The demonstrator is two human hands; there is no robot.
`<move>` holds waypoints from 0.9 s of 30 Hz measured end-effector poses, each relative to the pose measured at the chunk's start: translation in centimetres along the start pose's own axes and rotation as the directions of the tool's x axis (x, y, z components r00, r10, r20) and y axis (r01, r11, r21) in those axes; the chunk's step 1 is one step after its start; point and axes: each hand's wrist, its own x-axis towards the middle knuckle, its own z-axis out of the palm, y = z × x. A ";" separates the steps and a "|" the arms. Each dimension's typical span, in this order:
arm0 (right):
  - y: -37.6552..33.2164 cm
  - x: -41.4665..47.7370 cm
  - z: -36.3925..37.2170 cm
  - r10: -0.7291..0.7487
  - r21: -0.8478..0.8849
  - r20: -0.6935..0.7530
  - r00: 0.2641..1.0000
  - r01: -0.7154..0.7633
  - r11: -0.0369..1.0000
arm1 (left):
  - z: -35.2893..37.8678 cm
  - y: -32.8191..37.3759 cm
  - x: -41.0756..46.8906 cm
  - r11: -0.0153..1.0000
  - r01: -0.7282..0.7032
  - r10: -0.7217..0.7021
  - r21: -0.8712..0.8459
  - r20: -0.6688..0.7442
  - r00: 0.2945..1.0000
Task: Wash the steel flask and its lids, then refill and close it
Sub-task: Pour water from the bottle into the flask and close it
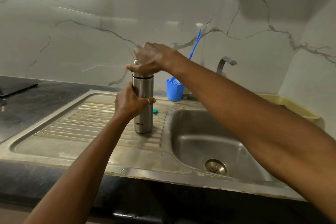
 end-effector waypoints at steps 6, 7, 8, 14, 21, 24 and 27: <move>0.2 0.5 1.6 -0.179 0.032 -0.112 0.977 0.184 0.982 | 0.3 -0.3 0.3 1.000 0.000 0.000 0.011 -0.010 1.000; 0.0 0.5 1.8 -0.171 0.027 -0.141 0.975 0.176 0.984 | 0.3 -0.4 0.3 1.000 -0.001 0.001 0.014 -0.011 1.000; -0.2 0.4 2.0 -0.154 0.024 -0.169 0.973 0.160 0.987 | 0.3 -0.4 0.3 1.000 0.000 0.000 0.014 -0.010 1.000; -1.1 0.3 2.3 -0.066 0.030 -0.240 0.969 0.075 0.997 | 0.6 -0.3 0.3 1.000 0.005 -0.005 0.014 -0.029 1.000; -1.8 0.6 2.5 0.022 0.017 -0.297 0.955 -0.018 1.000 | 0.8 -0.2 0.2 1.000 0.007 -0.007 -0.009 -0.038 0.999; -2.1 0.8 2.5 0.081 0.023 -0.292 0.953 -0.077 0.997 | 1.0 0.1 0.2 0.999 0.024 -0.025 -0.032 -0.041 0.999; -2.6 1.0 2.5 0.119 0.006 -0.293 0.949 -0.123 0.992 | 1.2 0.2 0.2 0.998 0.028 -0.031 -0.055 -0.048 0.998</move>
